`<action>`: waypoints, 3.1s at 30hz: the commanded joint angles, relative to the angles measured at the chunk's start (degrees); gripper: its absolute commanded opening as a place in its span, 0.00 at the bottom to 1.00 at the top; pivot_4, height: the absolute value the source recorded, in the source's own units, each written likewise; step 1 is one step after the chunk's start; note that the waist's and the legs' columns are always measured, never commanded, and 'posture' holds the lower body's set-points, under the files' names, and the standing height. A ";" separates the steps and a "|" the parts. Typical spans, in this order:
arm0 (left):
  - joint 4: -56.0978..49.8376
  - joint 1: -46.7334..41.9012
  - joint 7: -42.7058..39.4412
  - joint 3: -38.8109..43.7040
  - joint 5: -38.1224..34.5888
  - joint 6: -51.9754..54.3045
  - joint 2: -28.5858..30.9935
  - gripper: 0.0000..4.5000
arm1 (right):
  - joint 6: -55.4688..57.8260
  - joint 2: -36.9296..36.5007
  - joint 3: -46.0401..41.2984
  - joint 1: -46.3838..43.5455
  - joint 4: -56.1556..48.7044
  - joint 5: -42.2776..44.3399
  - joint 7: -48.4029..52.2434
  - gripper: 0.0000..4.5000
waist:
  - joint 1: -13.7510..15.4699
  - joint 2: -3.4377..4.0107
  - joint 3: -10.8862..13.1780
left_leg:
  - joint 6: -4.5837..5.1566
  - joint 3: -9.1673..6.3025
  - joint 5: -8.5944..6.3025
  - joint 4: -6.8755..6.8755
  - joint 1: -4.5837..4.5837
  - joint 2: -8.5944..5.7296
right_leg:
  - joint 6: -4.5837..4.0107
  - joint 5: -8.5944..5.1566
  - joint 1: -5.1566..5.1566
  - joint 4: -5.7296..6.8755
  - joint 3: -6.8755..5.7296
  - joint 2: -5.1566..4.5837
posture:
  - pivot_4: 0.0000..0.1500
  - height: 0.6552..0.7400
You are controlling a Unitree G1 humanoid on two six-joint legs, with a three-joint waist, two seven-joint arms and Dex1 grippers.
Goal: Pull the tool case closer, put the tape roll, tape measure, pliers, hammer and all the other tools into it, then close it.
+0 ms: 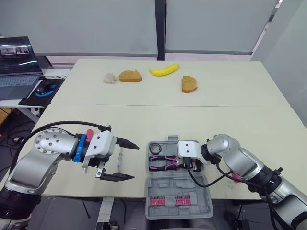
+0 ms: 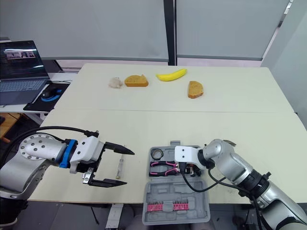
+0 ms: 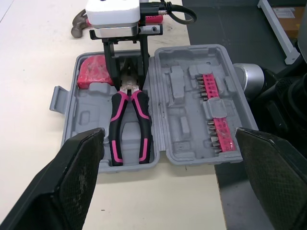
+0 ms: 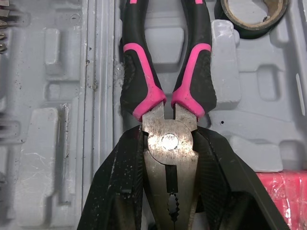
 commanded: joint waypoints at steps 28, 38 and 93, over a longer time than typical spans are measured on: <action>-0.54 -3.46 -0.37 -1.82 0.18 -0.67 -2.03 1.00 | -16.99 6.75 -16.05 10.99 0.86 8.53 -9.31 0.27 | -0.04 -0.01 -0.01 | -0.01 -0.03 0.01 0.04 0.01 -0.01 | 0.02 0.05 0.04 0.03 0.02 0.04 | 1.00 1.00; 0.23 -2.97 -0.93 -2.12 0.89 -1.98 -2.00 1.00 | -22.43 9.10 -13.17 13.83 7.71 5.44 -11.51 0.01 | -0.09 -0.01 -0.01 | -0.04 -0.04 0.03 0.03 0.04 0.01 | 0.00 0.07 0.04 0.08 0.05 0.12 | 1.00 1.00; 57.24 -1.92 -0.47 20.32 8.62 -10.99 13.16 1.00 | -7.53 -29.01 -61.14 38.16 1.75 23.90 7.80 0.99 | 0.21 0.16 -0.26 | -0.15 0.26 -0.12 -0.16 0.42 0.40 | -0.14 -0.01 0.33 -0.11 0.02 0.15 | 1.00 1.00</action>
